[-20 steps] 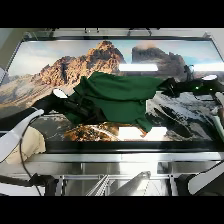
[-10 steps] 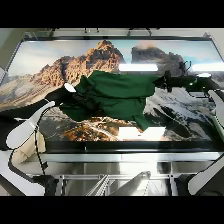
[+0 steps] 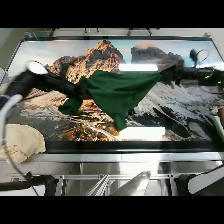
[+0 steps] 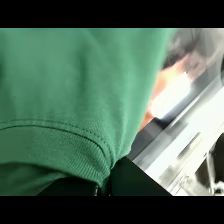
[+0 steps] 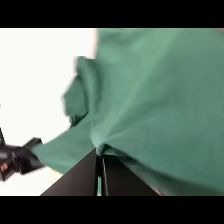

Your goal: Fold the shirts.

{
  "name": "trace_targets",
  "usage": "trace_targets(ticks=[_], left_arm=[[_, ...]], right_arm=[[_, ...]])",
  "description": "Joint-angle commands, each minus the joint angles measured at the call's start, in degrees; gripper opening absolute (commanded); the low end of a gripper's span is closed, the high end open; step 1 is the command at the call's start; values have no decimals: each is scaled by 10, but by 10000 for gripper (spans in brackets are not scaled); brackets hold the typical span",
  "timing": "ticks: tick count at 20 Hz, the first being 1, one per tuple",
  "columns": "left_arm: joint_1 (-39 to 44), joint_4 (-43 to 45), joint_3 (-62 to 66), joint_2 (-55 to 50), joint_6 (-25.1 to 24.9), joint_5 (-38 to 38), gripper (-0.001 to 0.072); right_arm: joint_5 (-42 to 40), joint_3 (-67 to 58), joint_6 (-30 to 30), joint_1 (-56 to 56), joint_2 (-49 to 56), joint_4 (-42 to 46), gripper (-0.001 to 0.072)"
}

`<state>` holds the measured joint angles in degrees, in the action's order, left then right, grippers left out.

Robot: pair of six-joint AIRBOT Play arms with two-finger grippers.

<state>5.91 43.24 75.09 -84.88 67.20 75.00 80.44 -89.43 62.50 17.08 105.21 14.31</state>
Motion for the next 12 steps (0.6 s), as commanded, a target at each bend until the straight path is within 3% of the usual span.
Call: trace_targets(ticks=[1,3,7,12], left_arm=[[-60,-71,2,122,-33,13,22],[-104,-171,10,202,-76,36,23],[-211,-258,106,309,-77,82,27],[-301,-320,158,345,-67,105,27]], right_arm=[[51,0,-21,11,-118,-7,17],[55,0,-34,12,-207,-7,17],[14,0,-72,14,-406,-5,18],[-134,0,-113,13,-581,51,18]])
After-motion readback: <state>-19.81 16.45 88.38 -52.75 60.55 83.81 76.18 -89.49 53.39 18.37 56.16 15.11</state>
